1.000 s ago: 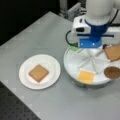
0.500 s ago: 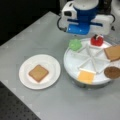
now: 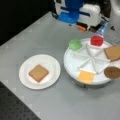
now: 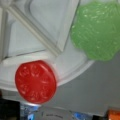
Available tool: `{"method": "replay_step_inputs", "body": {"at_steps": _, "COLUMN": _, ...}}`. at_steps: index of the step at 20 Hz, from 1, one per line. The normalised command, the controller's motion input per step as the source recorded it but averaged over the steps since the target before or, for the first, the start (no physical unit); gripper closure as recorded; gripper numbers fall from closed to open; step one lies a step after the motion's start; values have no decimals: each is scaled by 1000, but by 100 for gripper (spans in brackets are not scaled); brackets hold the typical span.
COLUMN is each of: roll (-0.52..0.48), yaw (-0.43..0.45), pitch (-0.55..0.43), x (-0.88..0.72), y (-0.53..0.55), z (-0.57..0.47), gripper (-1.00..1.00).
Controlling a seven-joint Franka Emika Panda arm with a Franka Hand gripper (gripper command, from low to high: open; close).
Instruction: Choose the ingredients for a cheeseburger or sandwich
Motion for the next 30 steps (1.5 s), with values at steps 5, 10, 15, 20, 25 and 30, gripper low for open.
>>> {"method": "replay_step_inputs", "body": {"at_steps": 5, "roll": 146, "yaw": -60, "pitch": 113, "x": 85, "y": -278, "z": 126, "gripper": -100}}
{"method": "replay_step_inputs", "body": {"at_steps": 10, "roll": 395, "yaw": 26, "pitch": 217, "x": 94, "y": -217, "z": 26, "gripper": -100}}
{"method": "replay_step_inputs", "body": {"at_steps": 15, "roll": 408, "yaw": 74, "pitch": 186, "x": 223, "y": -261, "z": -11, "gripper": -100}}
{"method": "replay_step_inputs", "body": {"at_steps": 20, "roll": 414, "yaw": 38, "pitch": 134, "x": 251, "y": -245, "z": -12, "gripper": -100}}
{"method": "replay_step_inputs", "body": {"at_steps": 25, "roll": 383, "yaw": 97, "pitch": 85, "x": 188, "y": -159, "z": -7, "gripper": -100}}
{"method": "replay_step_inputs", "body": {"at_steps": 30, "roll": 471, "yaw": 121, "pitch": 46, "x": 134, "y": -119, "z": -158, "gripper": -100}}
